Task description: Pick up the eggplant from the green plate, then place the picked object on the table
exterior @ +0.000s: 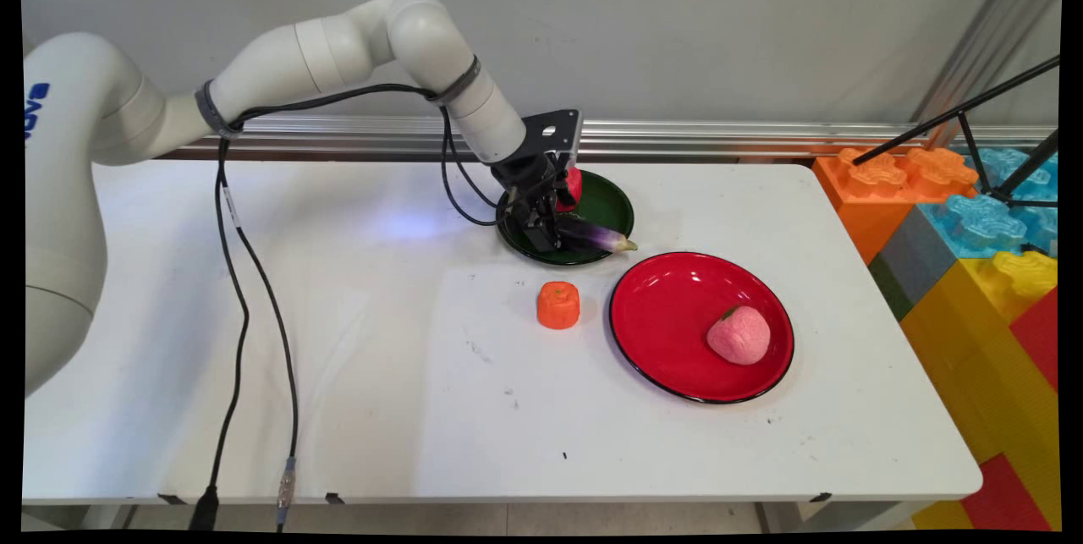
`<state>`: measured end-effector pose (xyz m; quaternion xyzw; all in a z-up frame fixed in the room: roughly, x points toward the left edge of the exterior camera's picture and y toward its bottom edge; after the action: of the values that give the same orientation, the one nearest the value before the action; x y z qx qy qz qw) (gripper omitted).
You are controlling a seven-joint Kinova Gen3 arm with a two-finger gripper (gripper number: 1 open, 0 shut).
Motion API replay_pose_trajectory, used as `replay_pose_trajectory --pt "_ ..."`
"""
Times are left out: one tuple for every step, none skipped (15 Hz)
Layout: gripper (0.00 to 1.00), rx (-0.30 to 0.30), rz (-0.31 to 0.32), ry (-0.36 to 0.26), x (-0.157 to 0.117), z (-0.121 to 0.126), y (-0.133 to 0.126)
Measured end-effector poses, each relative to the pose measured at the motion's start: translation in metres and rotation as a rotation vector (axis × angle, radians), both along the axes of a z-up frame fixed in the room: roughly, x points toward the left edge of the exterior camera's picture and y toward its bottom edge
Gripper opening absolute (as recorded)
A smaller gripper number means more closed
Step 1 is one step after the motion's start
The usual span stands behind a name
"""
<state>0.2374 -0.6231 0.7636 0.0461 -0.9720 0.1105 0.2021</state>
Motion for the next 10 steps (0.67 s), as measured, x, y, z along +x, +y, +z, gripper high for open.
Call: replay_pose_trajectory --pt "0.0 -0.002 -0.004 0.0 0.0 0.0001 -0.0001" --pt "0.0 -0.003 -0.007 -0.001 0.0 0.0002 -0.0002" --pt "0.0 -0.004 -0.009 -0.001 0.0001 0.0003 -0.0002" --pt "0.0 -0.004 -0.011 -0.002 0.0001 0.0005 -0.0003" --pt "0.0 -0.003 -0.011 -0.002 0.0003 0.0004 0.0" --pt "0.0 -0.001 -0.014 -0.003 0.0004 0.0003 0.0006" --pt "0.0 0.0 -0.016 -0.004 0.0006 0.0001 0.0014" --pt "0.0 0.001 -0.02 -0.006 0.0004 0.0003 0.0023" --pt "0.0 0.002 -0.024 -0.007 0.0003 0.0008 0.0031" --pt "0.0 0.002 -0.027 -0.007 0.0001 0.0015 0.0039"
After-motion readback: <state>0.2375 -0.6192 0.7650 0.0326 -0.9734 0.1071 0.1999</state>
